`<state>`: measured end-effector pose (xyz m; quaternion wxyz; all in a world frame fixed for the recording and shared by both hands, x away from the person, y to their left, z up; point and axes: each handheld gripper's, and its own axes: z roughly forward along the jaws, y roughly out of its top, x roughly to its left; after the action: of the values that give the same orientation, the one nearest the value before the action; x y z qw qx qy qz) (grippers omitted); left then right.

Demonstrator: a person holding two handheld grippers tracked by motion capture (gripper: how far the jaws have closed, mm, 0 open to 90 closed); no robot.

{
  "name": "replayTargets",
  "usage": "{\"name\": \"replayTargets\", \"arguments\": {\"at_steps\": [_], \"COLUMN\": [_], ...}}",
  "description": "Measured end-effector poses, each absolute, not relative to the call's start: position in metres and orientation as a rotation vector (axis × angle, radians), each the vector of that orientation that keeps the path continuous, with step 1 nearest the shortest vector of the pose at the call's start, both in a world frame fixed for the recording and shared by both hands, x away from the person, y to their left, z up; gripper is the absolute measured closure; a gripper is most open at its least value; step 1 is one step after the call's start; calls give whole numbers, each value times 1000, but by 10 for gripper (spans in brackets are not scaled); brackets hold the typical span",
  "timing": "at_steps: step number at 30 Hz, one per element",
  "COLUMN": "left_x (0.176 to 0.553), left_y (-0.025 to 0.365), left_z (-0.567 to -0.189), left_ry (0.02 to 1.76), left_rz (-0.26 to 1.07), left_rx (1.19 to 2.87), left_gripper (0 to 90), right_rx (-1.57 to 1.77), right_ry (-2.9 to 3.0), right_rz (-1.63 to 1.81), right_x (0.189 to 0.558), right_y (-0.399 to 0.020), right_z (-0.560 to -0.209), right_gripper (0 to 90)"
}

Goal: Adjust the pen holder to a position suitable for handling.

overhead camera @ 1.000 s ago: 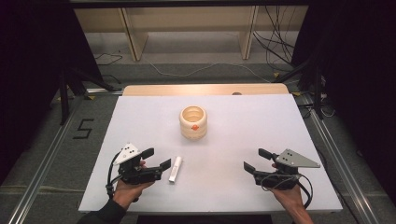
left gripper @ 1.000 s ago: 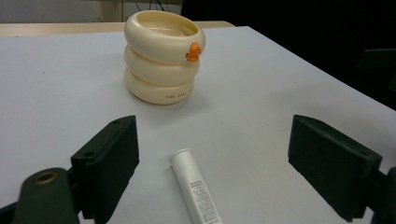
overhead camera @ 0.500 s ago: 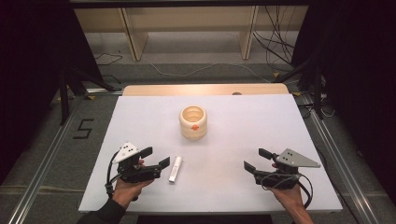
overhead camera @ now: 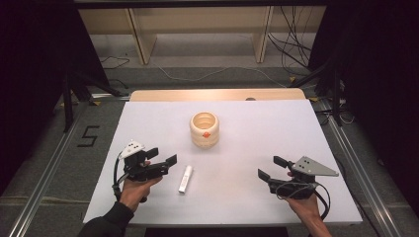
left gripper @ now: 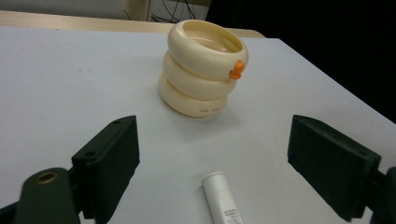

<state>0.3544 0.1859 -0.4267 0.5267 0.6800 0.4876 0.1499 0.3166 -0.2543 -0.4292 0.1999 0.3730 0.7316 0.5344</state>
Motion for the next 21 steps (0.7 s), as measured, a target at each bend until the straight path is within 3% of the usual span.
{"name": "replayTargets", "arguments": {"at_steps": [11,21], "left_x": [388,403], "left_y": [189,185], "left_z": [-430,-432], "left_ry": [1295,1311], "left_rz": [370,361], "left_rx": [1610,1603], "left_gripper": [162,188], "right_rx": [1050,1049], "right_ry": [2047,2044], "right_rz": [1487,1486], "right_x": [318,318], "right_y": [-254,-255], "right_z": [-430,-430], "right_gripper": [255,256]}}
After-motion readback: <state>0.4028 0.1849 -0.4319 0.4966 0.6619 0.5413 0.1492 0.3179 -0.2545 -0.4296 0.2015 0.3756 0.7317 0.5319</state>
